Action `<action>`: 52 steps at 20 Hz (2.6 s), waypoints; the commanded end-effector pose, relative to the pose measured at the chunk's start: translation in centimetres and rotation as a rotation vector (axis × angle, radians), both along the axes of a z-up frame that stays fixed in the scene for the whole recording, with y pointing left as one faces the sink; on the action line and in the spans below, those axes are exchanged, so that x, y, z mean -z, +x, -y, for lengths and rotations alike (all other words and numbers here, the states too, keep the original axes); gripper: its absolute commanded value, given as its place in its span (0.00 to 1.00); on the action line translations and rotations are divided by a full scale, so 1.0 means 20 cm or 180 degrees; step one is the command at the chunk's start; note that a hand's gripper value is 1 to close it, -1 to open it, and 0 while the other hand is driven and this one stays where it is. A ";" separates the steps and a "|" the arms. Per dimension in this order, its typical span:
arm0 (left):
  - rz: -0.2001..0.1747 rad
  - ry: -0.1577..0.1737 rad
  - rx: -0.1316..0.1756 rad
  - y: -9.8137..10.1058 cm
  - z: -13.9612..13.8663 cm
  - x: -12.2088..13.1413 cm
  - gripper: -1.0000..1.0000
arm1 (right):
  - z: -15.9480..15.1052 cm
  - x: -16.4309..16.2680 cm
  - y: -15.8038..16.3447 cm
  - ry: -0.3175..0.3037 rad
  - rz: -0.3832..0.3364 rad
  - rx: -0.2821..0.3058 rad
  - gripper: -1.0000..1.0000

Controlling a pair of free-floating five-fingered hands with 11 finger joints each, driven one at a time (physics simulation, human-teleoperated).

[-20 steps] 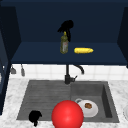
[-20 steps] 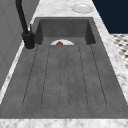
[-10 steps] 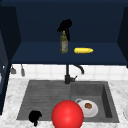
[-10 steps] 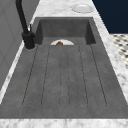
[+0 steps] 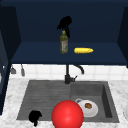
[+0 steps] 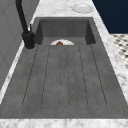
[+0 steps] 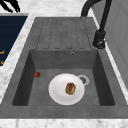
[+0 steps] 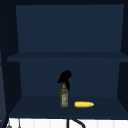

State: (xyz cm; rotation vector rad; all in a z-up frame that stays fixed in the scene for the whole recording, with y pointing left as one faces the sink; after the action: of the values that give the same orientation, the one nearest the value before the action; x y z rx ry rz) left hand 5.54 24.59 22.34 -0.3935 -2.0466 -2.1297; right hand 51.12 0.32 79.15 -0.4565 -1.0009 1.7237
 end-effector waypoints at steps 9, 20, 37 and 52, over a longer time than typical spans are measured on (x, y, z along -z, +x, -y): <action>0.0000 0.0000 0.0000 0.00 0.00 0.00 0.50 | -0.01 -0.06 -0.04 -0.0668 -0.0047 -0.0209 0.00; 0.0000 0.0000 0.0000 0.00 0.00 0.00 0.50 | -0.11 -0.02 -0.10 -0.0800 -0.0005 -0.0074 0.00; 0.0000 0.0000 0.0000 0.00 0.00 0.00 0.50 | -0.05 -0.16 -0.25 -0.0750 0.0372 -0.0074 0.00; 0.0000 0.0000 0.0000 0.00 0.00 0.00 0.50 | -0.08 -0.25 -0.47 -0.0785 0.0434 -0.0136 0.00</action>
State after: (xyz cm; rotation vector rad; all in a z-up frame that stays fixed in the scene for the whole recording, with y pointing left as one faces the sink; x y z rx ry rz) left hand 5.54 24.59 22.34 -0.3935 -2.0466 -2.1297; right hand 42.04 1.18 84.36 -0.7154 -0.9003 1.8689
